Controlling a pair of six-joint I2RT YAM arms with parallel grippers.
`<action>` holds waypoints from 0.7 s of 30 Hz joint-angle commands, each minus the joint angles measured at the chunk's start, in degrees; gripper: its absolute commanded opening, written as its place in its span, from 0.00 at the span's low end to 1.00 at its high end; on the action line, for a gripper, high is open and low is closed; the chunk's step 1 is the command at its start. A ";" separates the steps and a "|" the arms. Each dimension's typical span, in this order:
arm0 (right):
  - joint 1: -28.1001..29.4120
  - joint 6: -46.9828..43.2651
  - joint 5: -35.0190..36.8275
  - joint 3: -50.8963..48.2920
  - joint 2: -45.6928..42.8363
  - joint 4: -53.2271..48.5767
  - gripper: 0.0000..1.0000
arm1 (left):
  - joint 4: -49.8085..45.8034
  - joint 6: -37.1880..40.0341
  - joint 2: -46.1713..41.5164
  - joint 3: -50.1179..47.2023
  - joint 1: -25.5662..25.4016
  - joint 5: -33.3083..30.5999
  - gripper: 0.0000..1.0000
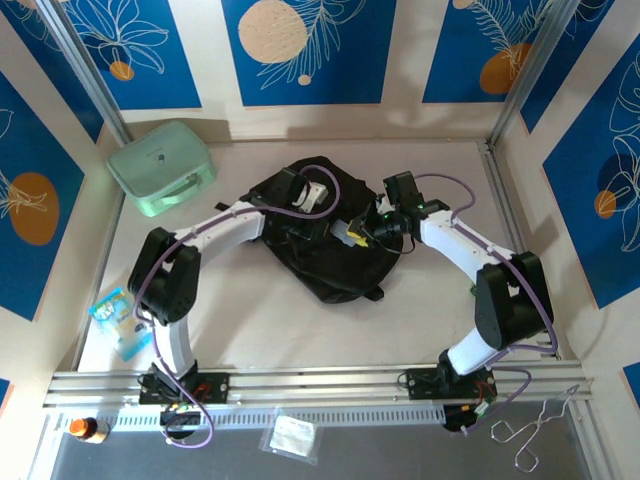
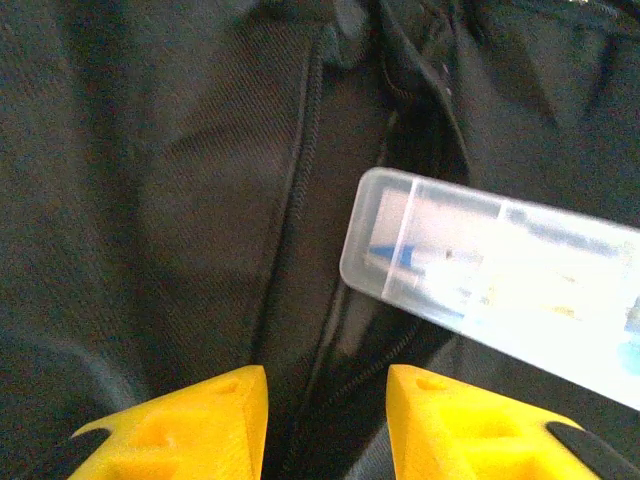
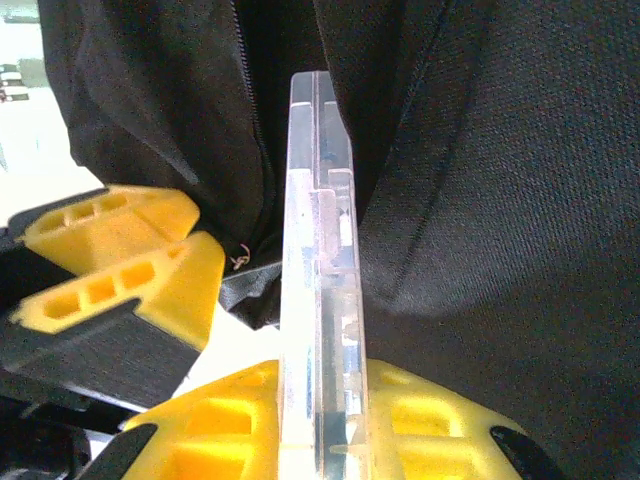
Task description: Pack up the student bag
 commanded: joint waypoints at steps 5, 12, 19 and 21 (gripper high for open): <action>-0.46 -0.66 1.35 -5.01 3.32 7.44 0.08 | -3.15 -3.13 2.86 4.41 0.32 -6.81 0.35; -0.88 1.58 -2.01 -6.84 7.12 20.90 0.08 | -4.28 -6.14 1.27 3.78 0.79 -11.21 0.37; -0.63 2.76 -10.83 -2.71 14.64 31.48 0.12 | -1.10 -11.24 -4.50 -1.56 2.38 -11.93 0.42; -0.61 2.81 -11.27 -1.06 16.80 31.34 0.13 | -0.02 -12.24 -6.25 -3.42 3.27 -11.64 0.46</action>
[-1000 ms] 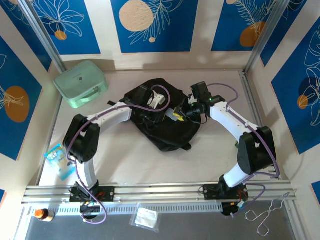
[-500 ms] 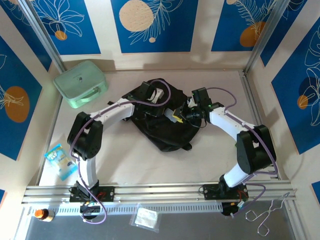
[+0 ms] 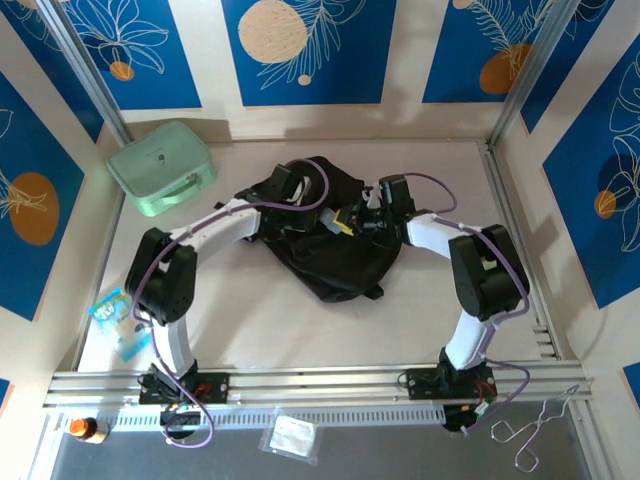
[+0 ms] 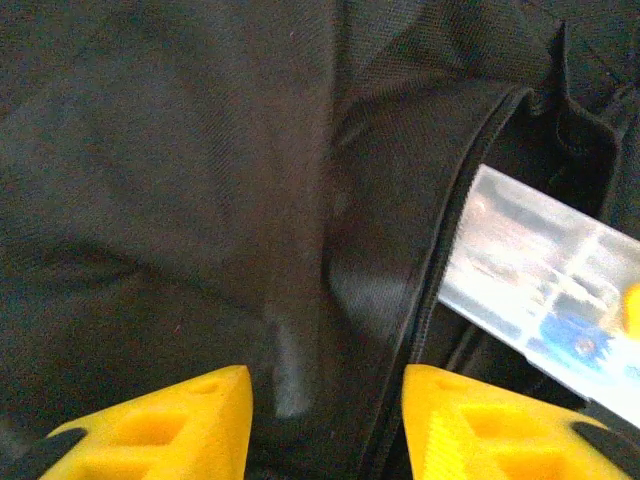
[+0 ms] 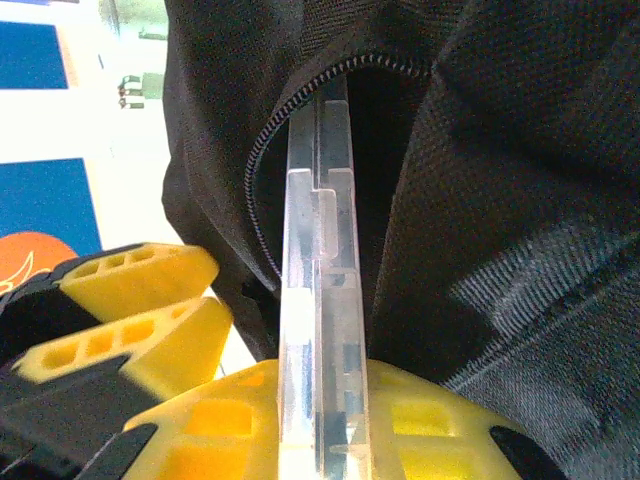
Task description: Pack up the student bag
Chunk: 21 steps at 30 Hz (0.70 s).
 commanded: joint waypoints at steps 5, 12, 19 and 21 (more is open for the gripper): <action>-1.67 1.28 -2.14 0.91 3.17 0.52 0.36 | 1.75 -5.85 -7.44 -4.69 3.73 -1.63 0.50; -2.75 -5.32 2.10 -2.67 -8.48 -12.04 0.57 | 4.83 -9.30 -12.23 -9.99 5.95 -1.03 0.59; -0.68 -7.99 3.30 0.64 -7.96 -17.81 0.44 | 6.50 -11.94 -13.53 -11.91 7.80 1.30 0.60; -0.25 -7.87 2.89 2.56 -6.39 -17.61 0.36 | 6.57 -12.32 -13.63 -12.13 8.14 1.70 0.60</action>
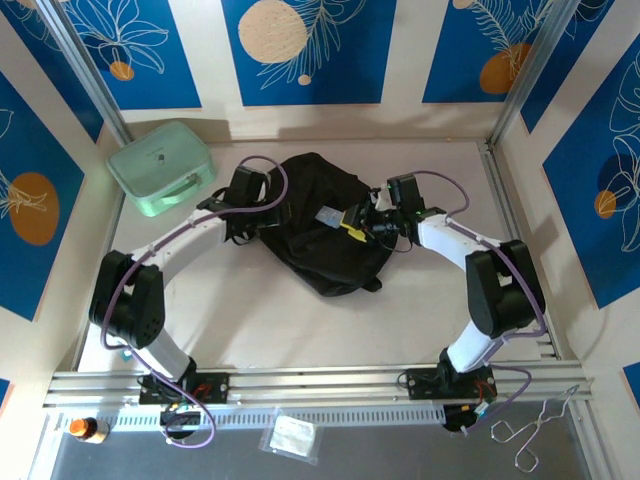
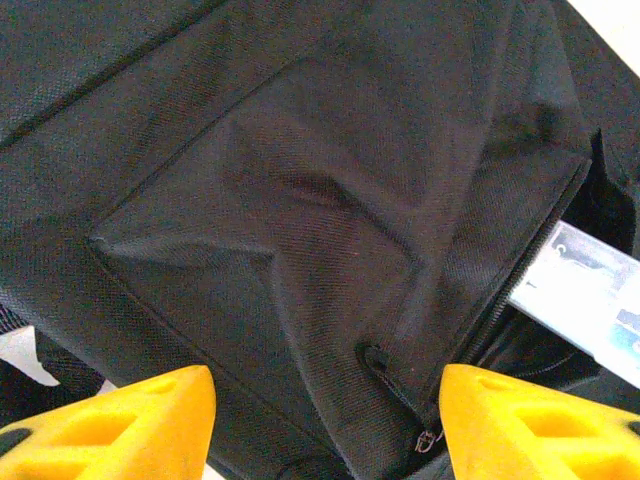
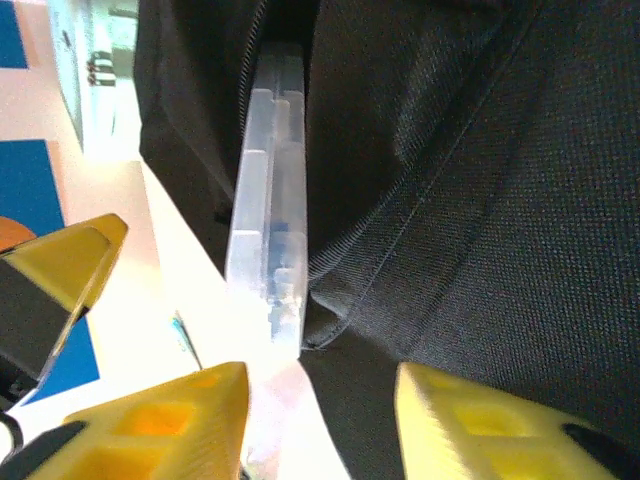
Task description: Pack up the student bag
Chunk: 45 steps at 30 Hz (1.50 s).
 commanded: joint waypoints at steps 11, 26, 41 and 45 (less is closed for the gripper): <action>2.69 1.08 0.57 13.17 12.85 -4.86 0.13 | 2.00 -3.46 -2.69 -3.76 1.31 4.40 0.60; 4.16 0.38 0.00 22.00 19.43 -10.64 0.17 | 8.21 -11.14 -0.89 -8.94 1.88 9.73 0.48; 4.56 -2.39 3.14 15.54 10.06 -8.70 0.37 | 15.12 -16.75 0.85 -12.90 3.93 14.67 0.34; 5.20 -1.35 3.32 18.26 12.89 -9.42 0.38 | 16.12 -17.28 1.29 -13.20 4.07 15.40 0.34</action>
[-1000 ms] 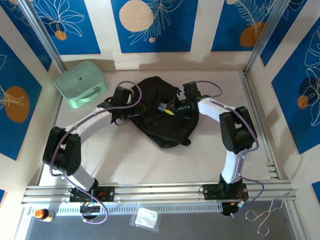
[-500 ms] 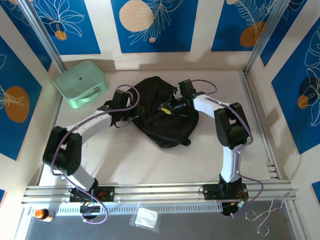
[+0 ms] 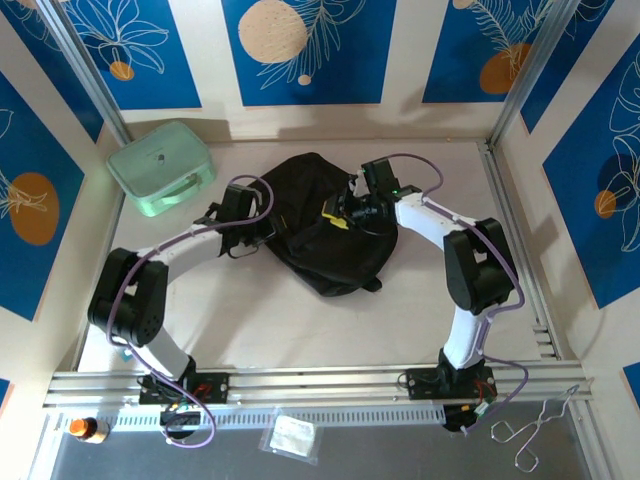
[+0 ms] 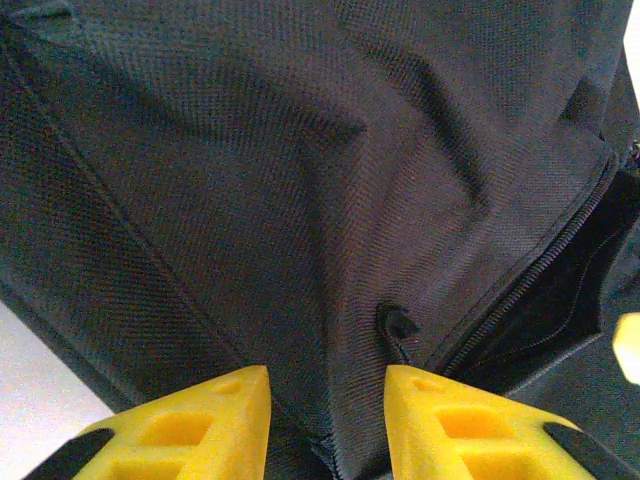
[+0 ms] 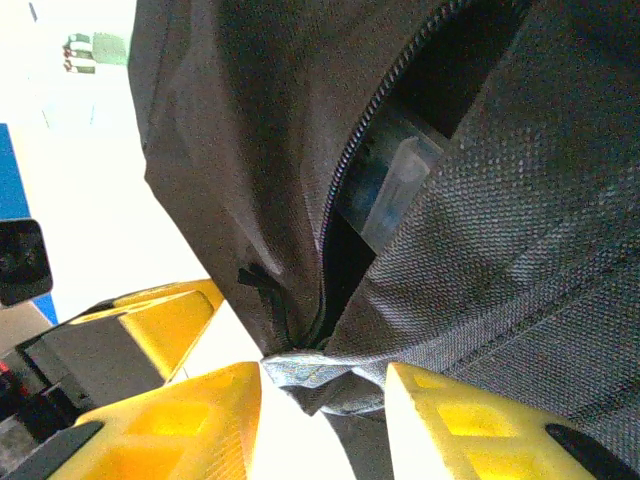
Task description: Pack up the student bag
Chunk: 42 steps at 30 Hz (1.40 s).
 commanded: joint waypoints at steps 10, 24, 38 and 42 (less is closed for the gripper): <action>2.97 -6.24 6.72 6.85 1.55 -7.16 0.38 | 4.35 -1.97 3.35 -0.99 1.20 4.98 0.28; 6.25 -21.01 6.95 10.20 1.12 -8.98 0.35 | 13.57 1.65 3.92 -1.60 2.86 11.70 0.00; 9.30 -33.93 -0.60 21.22 11.16 -12.35 0.30 | 28.76 1.27 2.11 -6.90 3.81 20.37 0.00; 9.27 -33.80 0.79 22.00 12.95 -12.92 0.30 | 29.28 1.06 2.09 -6.90 4.00 20.56 0.00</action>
